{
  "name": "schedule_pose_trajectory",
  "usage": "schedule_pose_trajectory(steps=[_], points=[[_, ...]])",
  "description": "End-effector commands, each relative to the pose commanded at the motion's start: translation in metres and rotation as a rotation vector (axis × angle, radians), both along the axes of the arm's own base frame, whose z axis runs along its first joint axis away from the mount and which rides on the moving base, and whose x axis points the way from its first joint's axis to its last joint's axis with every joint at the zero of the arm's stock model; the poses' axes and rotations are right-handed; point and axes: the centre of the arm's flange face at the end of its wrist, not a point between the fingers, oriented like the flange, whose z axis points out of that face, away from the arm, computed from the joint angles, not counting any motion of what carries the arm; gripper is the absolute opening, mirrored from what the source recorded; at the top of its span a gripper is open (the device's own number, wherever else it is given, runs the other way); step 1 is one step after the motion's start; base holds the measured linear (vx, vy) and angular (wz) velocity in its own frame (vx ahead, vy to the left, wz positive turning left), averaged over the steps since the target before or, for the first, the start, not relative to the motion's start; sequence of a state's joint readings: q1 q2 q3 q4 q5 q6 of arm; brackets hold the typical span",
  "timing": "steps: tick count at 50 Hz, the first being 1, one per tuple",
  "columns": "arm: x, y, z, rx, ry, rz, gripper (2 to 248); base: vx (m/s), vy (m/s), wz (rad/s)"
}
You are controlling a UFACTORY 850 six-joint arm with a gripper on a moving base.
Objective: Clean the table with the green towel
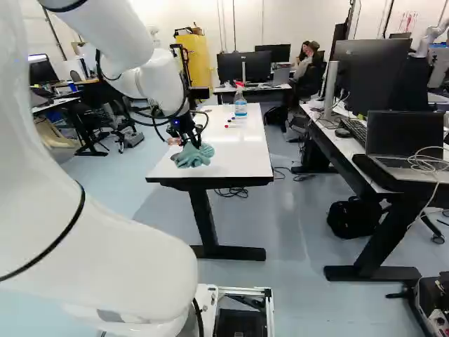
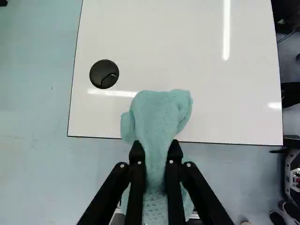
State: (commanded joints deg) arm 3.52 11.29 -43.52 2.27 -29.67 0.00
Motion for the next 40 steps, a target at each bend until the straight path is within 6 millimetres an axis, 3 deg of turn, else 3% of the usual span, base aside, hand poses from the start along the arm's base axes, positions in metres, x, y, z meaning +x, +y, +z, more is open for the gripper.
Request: schedule_pose_trajectory(steps=[12,40], points=[[0.002,-0.005,0.0,-0.001,0.0,-0.012,48,0.0,0.0,0.0],[0.019,-0.052,0.003,-0.002,-0.059,-0.128,48,0.0,0.0,0.0]])
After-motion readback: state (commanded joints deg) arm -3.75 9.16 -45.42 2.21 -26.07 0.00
